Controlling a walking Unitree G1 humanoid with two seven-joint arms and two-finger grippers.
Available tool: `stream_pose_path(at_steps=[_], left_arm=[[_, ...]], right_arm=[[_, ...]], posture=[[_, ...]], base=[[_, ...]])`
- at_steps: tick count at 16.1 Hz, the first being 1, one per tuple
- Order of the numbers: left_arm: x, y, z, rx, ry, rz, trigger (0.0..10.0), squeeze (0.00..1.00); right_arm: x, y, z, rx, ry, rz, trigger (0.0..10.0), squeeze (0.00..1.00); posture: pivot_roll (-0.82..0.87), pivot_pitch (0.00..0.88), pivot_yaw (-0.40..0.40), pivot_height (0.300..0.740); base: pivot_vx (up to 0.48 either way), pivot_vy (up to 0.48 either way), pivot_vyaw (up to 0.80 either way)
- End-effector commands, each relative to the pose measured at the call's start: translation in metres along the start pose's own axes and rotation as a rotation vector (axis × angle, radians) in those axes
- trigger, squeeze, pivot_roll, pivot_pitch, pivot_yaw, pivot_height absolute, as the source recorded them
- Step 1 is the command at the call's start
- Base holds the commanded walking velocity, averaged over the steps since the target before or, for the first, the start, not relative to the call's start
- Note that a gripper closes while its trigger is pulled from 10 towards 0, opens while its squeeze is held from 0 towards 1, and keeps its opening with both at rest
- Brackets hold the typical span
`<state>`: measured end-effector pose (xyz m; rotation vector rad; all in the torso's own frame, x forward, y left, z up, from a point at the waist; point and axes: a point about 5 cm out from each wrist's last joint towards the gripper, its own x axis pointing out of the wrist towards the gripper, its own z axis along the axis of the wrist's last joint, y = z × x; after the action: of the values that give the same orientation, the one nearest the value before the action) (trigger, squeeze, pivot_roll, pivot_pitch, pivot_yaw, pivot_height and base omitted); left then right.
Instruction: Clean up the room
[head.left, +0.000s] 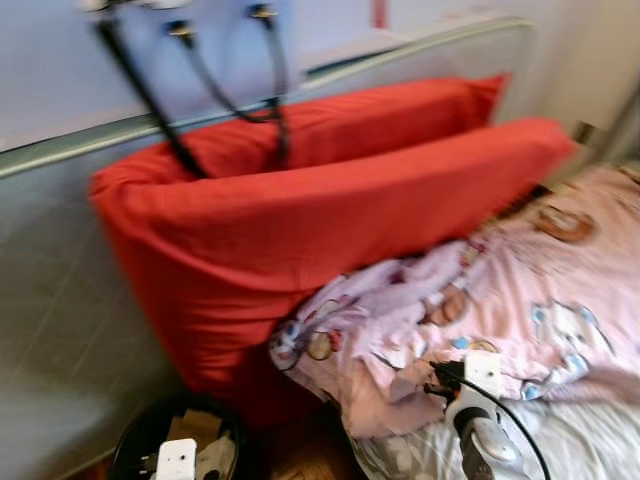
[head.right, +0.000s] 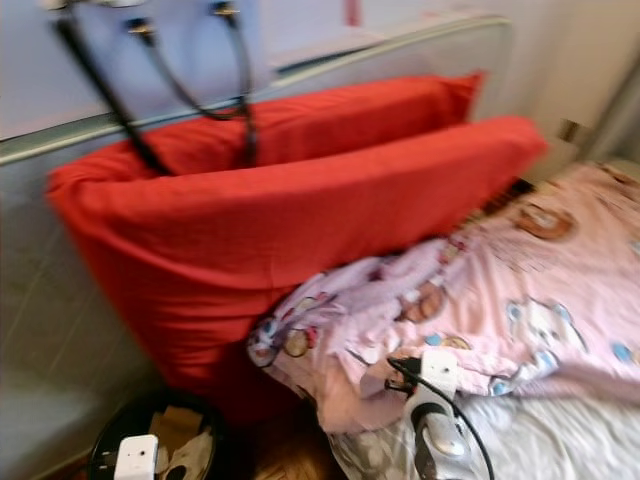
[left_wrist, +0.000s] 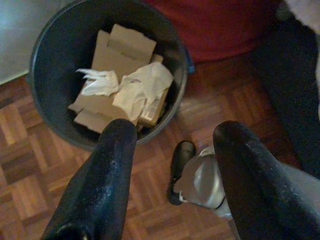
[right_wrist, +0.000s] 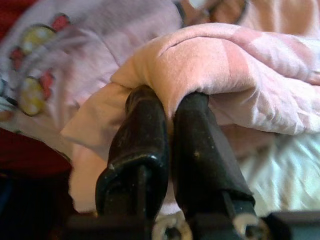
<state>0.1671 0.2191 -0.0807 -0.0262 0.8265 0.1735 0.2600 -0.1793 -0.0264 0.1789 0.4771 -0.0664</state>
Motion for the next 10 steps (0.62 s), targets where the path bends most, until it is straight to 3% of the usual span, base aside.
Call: stream_pose_path(at_steps=[1, 10], left_arm=[[-0.0001, 0.0009, -0.0017, 0.008, 0.013, 0.008, 10.0, 0.00], [-0.0027, -0.0054, -0.0105, 0.014, 0.028, -0.016, 10.0, 0.00]], right_arm=[[-0.0007, -0.0045, 0.0013, 0.006, -0.014, -0.011, 10.0, 0.00], [-0.0007, -0.0069, 0.0026, -0.016, -0.020, -0.036, 10.0, 0.00]], posture=[[0.02, 0.000, -0.007, 0.740], [0.02, 0.000, -0.017, 0.740]], base=[[0.000, 0.000, 0.00], [0.000, 0.000, 0.00]])
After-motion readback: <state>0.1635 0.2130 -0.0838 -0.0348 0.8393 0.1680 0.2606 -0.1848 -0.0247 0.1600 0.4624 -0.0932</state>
